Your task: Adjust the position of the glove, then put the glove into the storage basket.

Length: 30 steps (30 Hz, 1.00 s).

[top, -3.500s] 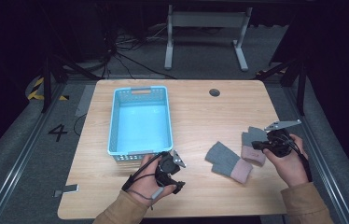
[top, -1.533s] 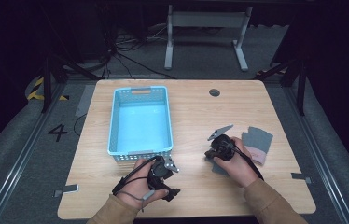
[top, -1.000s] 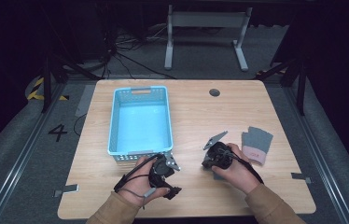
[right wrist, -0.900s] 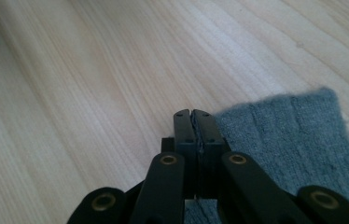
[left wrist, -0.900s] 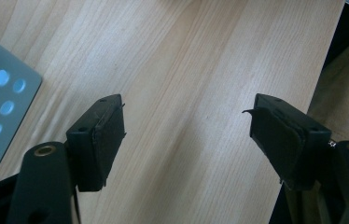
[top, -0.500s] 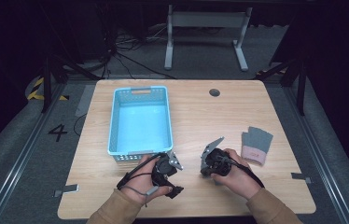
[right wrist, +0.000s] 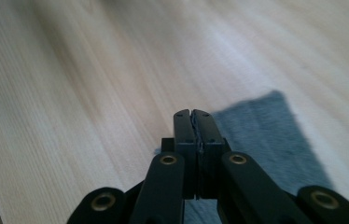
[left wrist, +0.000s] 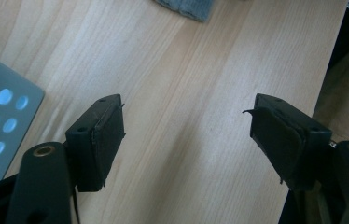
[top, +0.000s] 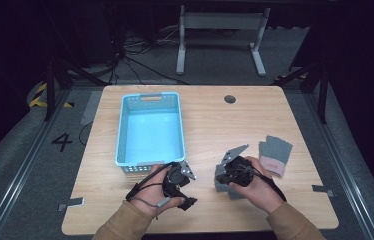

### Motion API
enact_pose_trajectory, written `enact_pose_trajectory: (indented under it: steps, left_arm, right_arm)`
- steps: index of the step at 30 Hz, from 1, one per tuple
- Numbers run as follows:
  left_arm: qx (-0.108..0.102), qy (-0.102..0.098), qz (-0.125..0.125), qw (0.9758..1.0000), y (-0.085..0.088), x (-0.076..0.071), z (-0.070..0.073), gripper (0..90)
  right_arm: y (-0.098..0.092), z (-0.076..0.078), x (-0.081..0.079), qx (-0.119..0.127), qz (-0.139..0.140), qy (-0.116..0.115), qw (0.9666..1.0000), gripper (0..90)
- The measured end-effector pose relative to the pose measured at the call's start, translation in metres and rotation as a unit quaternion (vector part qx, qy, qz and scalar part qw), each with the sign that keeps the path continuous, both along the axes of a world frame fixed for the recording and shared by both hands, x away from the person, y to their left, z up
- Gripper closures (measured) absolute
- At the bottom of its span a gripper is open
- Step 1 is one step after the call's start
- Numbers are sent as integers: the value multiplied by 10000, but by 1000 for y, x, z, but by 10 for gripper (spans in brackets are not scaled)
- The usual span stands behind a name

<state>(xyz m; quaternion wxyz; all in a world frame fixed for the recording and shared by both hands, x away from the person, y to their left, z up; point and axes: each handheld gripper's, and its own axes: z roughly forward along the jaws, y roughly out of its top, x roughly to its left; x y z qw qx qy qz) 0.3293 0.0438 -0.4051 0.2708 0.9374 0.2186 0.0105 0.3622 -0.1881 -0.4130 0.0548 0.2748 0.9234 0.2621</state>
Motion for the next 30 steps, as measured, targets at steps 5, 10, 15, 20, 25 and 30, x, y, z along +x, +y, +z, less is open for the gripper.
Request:
enact_pose_trajectory:
  steps: [5, 10, 15, 20, 25, 30]
  left_arm:
    - [-95, -53, 31, 9999, -1, 2, 2, 269]
    - [-146, -73, 38, 9999, -2, 4, 2, 270]
    - [-159, -93, 66, 9998, -2, 6, 2, 270]
    - [-194, -93, 78, 9997, -2, 7, 2, 269]
    - [-206, -79, 140, 9997, -1, 6, 2, 268]
    - [-187, -74, 153, 9997, 0, 6, 2, 268]
  right_arm:
    - [-19, 13, 3, 220, -311, -213, 9990, 900]
    - [-33, 19, 5, 309, -520, -260, 9978, 900]
    - [-53, 21, 10, 394, -827, -285, 9954, 900]
    - [-78, 21, 18, 440, -1256, -290, 9907, 900]
    - [-92, 19, 24, 455, -1509, -293, 9871, 900]
    - [-107, 11, 33, 419, -1823, -324, 9818, 900]
